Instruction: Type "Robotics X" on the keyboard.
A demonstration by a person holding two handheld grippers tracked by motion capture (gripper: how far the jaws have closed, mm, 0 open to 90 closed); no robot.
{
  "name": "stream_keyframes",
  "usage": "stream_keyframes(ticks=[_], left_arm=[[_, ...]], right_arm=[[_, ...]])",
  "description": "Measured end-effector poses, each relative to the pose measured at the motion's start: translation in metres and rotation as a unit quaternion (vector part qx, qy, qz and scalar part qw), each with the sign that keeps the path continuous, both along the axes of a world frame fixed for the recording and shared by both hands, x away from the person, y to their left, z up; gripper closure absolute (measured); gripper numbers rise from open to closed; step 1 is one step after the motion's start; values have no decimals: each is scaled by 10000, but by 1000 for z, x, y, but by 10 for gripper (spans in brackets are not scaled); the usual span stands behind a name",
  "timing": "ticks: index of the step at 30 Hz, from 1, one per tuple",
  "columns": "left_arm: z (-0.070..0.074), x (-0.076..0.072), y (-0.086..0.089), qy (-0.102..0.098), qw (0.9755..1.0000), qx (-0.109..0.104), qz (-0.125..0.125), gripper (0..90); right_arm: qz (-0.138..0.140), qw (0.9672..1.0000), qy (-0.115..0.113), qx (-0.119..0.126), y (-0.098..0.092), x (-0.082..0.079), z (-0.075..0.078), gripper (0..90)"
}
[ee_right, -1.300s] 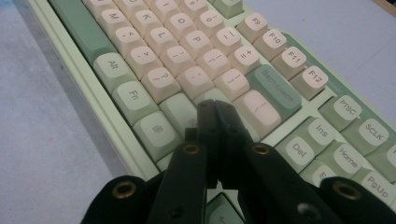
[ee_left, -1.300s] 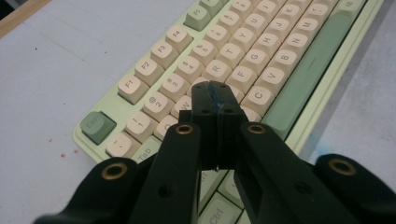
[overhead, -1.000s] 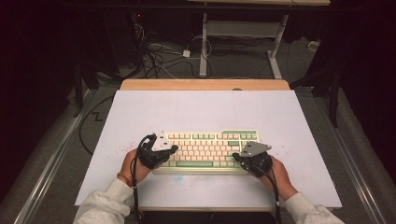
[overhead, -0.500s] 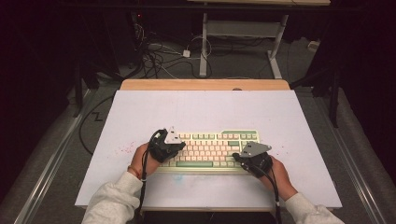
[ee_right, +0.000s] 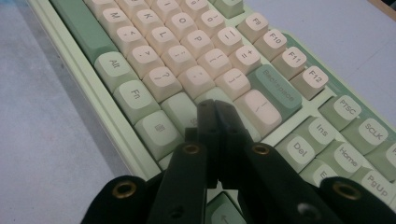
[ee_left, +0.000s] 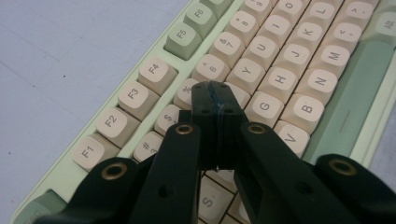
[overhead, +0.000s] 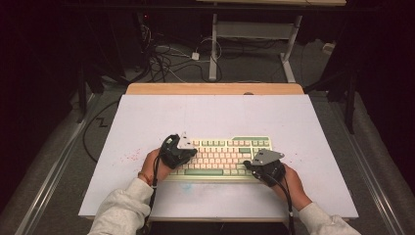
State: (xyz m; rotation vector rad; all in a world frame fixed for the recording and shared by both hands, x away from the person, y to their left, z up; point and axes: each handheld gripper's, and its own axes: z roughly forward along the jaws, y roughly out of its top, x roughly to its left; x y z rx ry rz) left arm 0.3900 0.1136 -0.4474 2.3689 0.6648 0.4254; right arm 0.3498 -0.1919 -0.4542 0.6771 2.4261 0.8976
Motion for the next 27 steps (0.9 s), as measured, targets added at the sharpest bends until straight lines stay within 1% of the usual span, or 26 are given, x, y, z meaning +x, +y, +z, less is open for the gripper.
stream_keyframes(ticks=[6, 7, 9, 11, 12, 13, 15, 19, 23, 24, 25, 26, 27], left_arm=[[0, 0, -1, -8, 10000, 22, 7, 877], [-2, 0, -2, 37, 9999, 119, -21, 878], [-2, 0, -3, 42, 9999, 99, -2, 878], [0, -2, -4, -35, 9998, 187, -56, 878], [3, -5, -2, -128, 9999, 96, -12, 879], [3, -5, -2, -128, 9999, 96, -12, 878], [7, -6, 1, -220, 9998, -18, 24, 878], [10, -8, 4, -323, 9994, -80, 51, 878], [12, -11, 5, -456, 9989, -86, 66, 878], [14, -12, 5, -482, 9988, -112, 66, 878], [15, -13, 6, -514, 9985, -151, 59, 878], [16, -14, 6, -559, 9983, -156, 70, 878], [17, -15, 7, -585, 9981, -167, 66, 879]], right_arm=[[-3, 10000, -23, -6, 1, -1, 0, 900], [-9, 10000, -23, -18, 1, -1, 0, 900], [-14, 10000, -9, -10, 1, -1, 0, 900], [-3, 10000, -5, -28, 1, -1, 0, 900], [-9, 10000, -6, -35, 1, -1, 0, 900], [13, 10000, -29, -48, 1, -1, 0, 900], [14, 10000, -37, -51, 1, -1, 1, 900], [59, 9999, -92, -85, 2, -2, 1, 900], [43, 9998, -162, -74, 2, -4, 2, 900], [36, 9997, -241, -20, 1, -5, 7, 900], [35, 9997, -254, 45, 0, -6, 10, 900], [35, 9997, -254, 45, 0, -6, 10, 900], [32, 9994, -321, 127, -3, -8, 17, 900]])
